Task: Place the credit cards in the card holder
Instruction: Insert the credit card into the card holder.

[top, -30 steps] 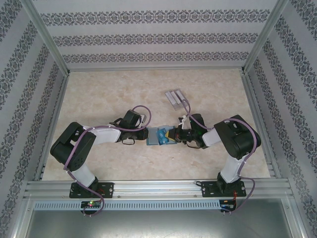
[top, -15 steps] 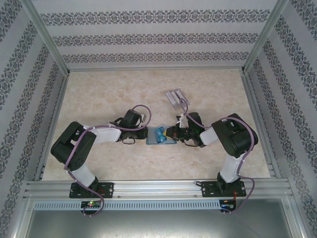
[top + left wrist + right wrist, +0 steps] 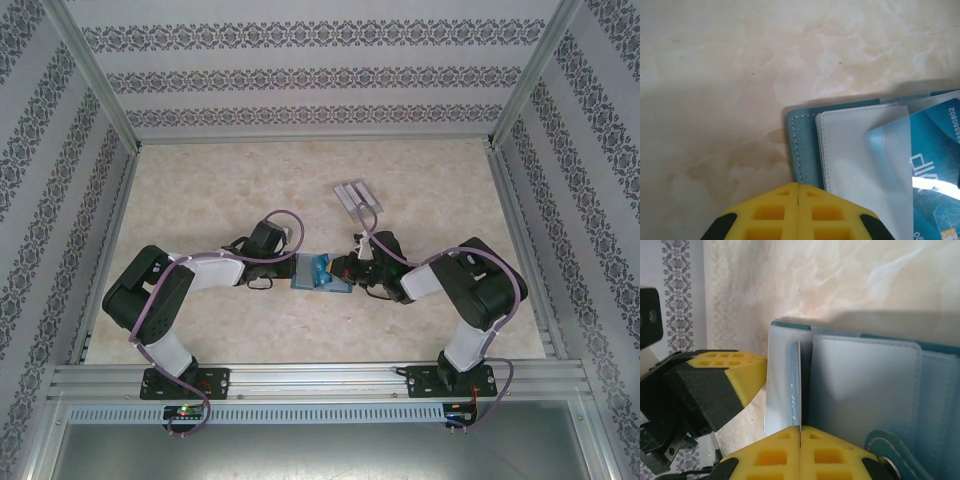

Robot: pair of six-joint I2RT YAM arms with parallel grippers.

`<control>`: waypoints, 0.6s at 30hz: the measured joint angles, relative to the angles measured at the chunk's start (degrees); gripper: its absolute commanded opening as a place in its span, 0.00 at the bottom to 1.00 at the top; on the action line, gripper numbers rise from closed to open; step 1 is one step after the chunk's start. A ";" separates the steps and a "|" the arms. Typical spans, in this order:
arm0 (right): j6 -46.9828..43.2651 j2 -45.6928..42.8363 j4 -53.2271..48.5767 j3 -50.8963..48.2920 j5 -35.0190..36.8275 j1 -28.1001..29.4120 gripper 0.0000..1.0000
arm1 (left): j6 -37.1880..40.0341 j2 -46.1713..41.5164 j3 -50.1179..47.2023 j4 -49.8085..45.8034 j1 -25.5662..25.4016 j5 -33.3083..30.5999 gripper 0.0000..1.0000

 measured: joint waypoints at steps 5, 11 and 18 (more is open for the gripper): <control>-0.04 -1.27 -1.38 -0.46 2.05 -0.15 0.03 | -0.24 0.00 0.00 0.00 0.00 -0.17 0.00; 0.72 -0.48 -0.87 -0.15 2.89 0.44 0.03 | -0.52 0.00 0.02 0.02 0.00 -0.20 0.00; 3.28 0.15 -0.39 1.22 5.16 3.34 0.09 | -1.55 0.17 0.00 0.26 0.00 -0.13 0.00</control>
